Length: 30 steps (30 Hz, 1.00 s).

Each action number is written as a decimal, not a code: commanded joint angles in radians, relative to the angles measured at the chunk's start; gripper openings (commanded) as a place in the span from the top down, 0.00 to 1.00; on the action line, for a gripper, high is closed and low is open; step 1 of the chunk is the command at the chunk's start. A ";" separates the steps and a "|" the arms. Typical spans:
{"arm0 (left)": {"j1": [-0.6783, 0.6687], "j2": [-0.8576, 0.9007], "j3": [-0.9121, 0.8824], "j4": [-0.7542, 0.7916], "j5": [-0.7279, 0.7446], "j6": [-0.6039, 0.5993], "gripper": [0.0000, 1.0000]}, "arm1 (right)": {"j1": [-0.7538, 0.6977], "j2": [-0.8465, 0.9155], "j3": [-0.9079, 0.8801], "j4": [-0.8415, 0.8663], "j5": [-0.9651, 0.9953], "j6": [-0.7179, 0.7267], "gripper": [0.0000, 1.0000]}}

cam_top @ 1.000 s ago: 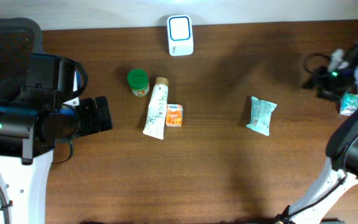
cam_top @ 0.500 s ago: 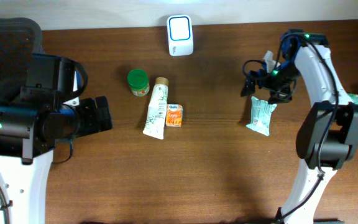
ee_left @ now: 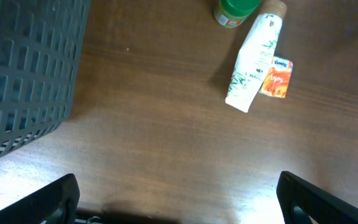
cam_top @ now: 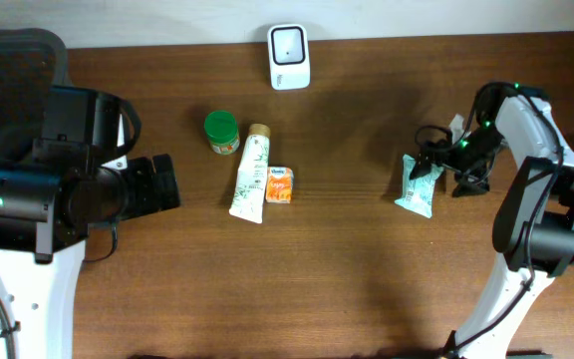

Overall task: Scan the item barcode
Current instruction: 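Reach the right gripper to the green wipes packet and grasp it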

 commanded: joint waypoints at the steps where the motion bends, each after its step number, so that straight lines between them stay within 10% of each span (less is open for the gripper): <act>1: 0.000 -0.011 0.003 0.001 -0.003 -0.010 0.01 | 0.005 -0.027 -0.078 0.065 -0.117 -0.002 0.07; 8: 0.000 -0.011 0.003 0.001 -0.003 -0.010 0.01 | 0.006 -0.027 -0.146 0.106 -0.192 -0.003 0.59; 16: 0.000 -0.011 0.003 0.001 -0.004 -0.010 0.01 | 0.099 -0.027 -0.082 0.052 -0.235 -0.002 0.67; 21: 0.000 -0.011 0.003 0.001 -0.003 -0.010 0.01 | 0.223 -0.027 -0.039 0.029 0.038 0.149 0.60; 26: 0.000 -0.011 0.003 0.001 -0.003 -0.010 0.01 | 0.379 -0.027 -0.039 0.109 0.070 0.164 0.22; 30: 0.000 -0.011 0.003 0.001 -0.003 -0.010 0.01 | 0.450 -0.027 -0.014 0.107 0.039 0.181 0.20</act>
